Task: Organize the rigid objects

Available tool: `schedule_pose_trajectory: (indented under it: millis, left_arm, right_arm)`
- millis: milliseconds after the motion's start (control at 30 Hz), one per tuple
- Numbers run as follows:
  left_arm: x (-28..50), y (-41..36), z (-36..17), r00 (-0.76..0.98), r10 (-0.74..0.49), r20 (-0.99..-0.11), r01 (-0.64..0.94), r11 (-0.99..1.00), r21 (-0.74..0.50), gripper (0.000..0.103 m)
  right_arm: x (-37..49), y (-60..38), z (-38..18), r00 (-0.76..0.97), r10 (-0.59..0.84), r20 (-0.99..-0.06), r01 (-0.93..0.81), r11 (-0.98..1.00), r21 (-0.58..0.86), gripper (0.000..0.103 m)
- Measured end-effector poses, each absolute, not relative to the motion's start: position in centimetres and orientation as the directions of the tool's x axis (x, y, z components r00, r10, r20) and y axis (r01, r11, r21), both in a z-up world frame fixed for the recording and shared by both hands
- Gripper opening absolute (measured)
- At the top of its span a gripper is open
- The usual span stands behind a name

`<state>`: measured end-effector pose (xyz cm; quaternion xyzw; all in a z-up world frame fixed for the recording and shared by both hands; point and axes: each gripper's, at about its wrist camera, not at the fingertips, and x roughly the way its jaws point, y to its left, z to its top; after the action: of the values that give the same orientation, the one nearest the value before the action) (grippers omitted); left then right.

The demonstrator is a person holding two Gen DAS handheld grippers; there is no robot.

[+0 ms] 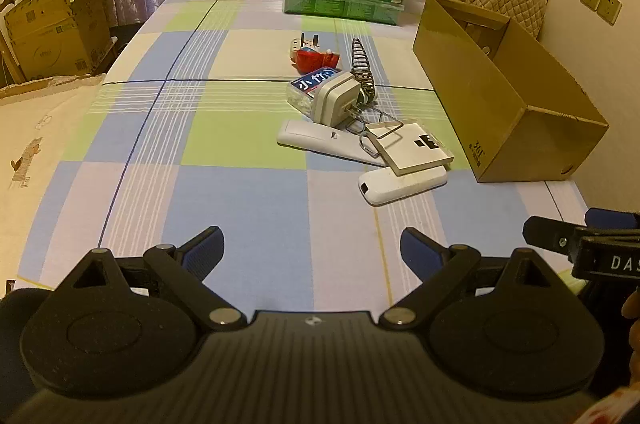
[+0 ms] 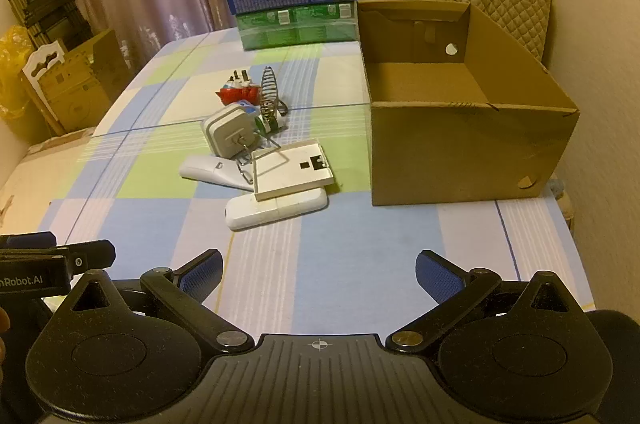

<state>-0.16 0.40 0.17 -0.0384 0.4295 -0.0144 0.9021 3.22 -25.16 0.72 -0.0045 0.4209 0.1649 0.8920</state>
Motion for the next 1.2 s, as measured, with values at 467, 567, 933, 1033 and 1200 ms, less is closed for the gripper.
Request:
schedule_pose_trajectory:
  millis: [467,567,933,1033,1200]
  left_arm:
    - [-0.09,0.49,0.2,0.628,-0.061,-0.776,-0.011,0.996,-0.087,0.093]
    - [0.03,0.57,0.17,0.628,-0.063,-0.776,-0.011,0.996,-0.09,0.093]
    - [0.15,0.66,0.09,0.628,-0.064,-0.776,-0.013,0.996,-0.092,0.093]
    - [0.26,0.81,0.01,0.627,-0.065,-0.776,-0.015,0.995,-0.095,0.093]
    - [0.4,1.04,-0.15,0.626,-0.066,-0.777,-0.019,0.995,-0.101,0.093]
  right_arm:
    - [3.3,-24.95,0.61,0.589,0.29,-0.754,-0.302,0.945,0.128,0.1]
    - [3.25,-24.85,0.58,0.588,0.29,-0.755,-0.303,0.945,0.127,0.1]
    - [3.45,-24.8,0.5,0.584,0.291,-0.758,-0.306,0.943,0.127,0.1]
    - [3.55,-24.76,0.4,0.581,0.289,-0.761,-0.306,0.944,0.125,0.1]
    - [3.66,-24.62,0.17,0.575,0.286,-0.766,-0.306,0.944,0.123,0.1]
